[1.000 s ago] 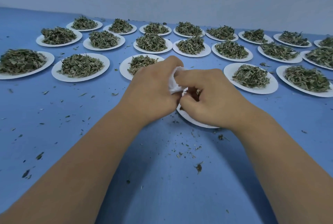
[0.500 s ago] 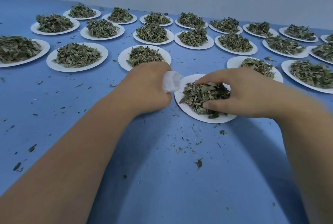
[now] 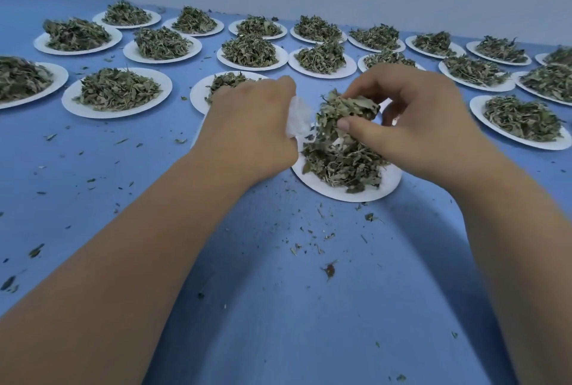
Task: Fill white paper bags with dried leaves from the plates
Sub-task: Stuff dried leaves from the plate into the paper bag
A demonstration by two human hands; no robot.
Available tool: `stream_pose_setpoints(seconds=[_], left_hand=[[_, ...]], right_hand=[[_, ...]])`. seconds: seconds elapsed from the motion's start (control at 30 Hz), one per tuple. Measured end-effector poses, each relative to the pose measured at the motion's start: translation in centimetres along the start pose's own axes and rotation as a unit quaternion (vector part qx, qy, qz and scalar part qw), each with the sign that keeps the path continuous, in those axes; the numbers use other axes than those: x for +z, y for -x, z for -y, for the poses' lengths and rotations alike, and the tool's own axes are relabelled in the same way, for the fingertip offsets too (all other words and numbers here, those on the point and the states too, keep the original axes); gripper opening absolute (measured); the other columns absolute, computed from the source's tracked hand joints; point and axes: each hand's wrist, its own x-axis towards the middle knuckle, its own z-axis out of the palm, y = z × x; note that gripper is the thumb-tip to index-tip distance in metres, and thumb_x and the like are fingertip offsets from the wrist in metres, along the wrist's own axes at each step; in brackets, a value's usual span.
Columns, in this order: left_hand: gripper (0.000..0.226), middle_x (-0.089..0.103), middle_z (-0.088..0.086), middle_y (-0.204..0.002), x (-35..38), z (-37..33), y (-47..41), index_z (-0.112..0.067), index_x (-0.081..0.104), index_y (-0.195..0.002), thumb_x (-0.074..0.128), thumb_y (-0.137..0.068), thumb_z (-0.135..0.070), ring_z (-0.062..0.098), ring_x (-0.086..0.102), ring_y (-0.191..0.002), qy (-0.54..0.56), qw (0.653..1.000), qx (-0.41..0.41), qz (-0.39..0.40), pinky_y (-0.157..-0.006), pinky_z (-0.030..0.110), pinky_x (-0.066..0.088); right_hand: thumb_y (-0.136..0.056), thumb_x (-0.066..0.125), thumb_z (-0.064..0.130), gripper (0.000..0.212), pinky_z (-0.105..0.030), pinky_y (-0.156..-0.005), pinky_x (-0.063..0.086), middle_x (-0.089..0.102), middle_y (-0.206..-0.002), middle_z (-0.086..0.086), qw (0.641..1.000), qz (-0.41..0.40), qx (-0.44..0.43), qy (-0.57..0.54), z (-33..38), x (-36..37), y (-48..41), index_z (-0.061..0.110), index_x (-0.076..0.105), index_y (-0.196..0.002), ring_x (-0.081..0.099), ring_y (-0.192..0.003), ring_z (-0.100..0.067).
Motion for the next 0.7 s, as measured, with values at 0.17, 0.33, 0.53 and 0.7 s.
stream_pose_setpoints(seconds=[0.17, 0.33, 0.53, 0.7], left_hand=[[0.035, 0.038, -0.009, -0.067, -0.1, -2.1, -1.2, -0.024, 0.036, -0.095, 0.064, -0.073, -0.023, 0.012, 0.031, -0.058, 0.025, 0.999, 0.031, 0.019, -0.062, 0.034, 0.024], [0.036, 0.036, -0.009, -0.065, 1.0, -2.1, -1.3, -0.024, 0.037, -0.092, 0.067, -0.073, -0.02, 0.012, 0.033, -0.058, 0.066, 0.997, 0.034, 0.009, -0.049, 0.028, 0.017], [0.031, 0.04, -0.008, -0.067, 1.6, -2.0, -0.9, -0.021, 0.041, -0.091, 0.063, -0.07, -0.015, 0.016, 0.04, -0.062, 0.11, 0.993, 0.038, 0.026, -0.049, 0.03, 0.021], [0.031, 0.042, -0.008, -0.066, 1.9, -2.6, -0.8, -0.022, 0.041, -0.09, 0.062, -0.069, -0.013, 0.019, 0.043, -0.063, 0.124, 0.99, 0.053, 0.029, -0.05, 0.032, 0.028]], right_hand=[[-0.082, 0.083, 0.025, 0.019, -0.029, -0.069, 0.054, 0.071, -0.091, 0.008, 0.999, -0.025, 0.008, -0.045, 0.1, 0.8, -0.2, 0.034, 0.073, -0.096, 0.063, -0.07, -0.01], [-0.083, 0.081, 0.01, 0.028, -0.019, -0.076, 0.054, 0.067, -0.099, 0.012, 0.995, 0.003, 0.014, -0.1, -0.3, 0.8, -0.2, 0.031, 0.075, -0.099, 0.066, -0.09, -0.009], [-0.085, 0.077, 0.01, 0.024, -0.017, -0.07, 0.048, 0.074, -0.094, 0.016, 0.996, 0.045, 0.017, -0.073, 0.1, 0.9, -0.2, 0.026, 0.077, -0.103, 0.067, -0.083, -0.001], [-0.077, 0.083, 0.017, 0.015, -0.005, -0.064, 0.035, 0.065, -0.074, 0.016, 0.999, 0.0, 0.028, -0.046, 0.3, 1.6, -0.3, 0.019, 0.073, -0.087, 0.053, -0.066, 0.006]])
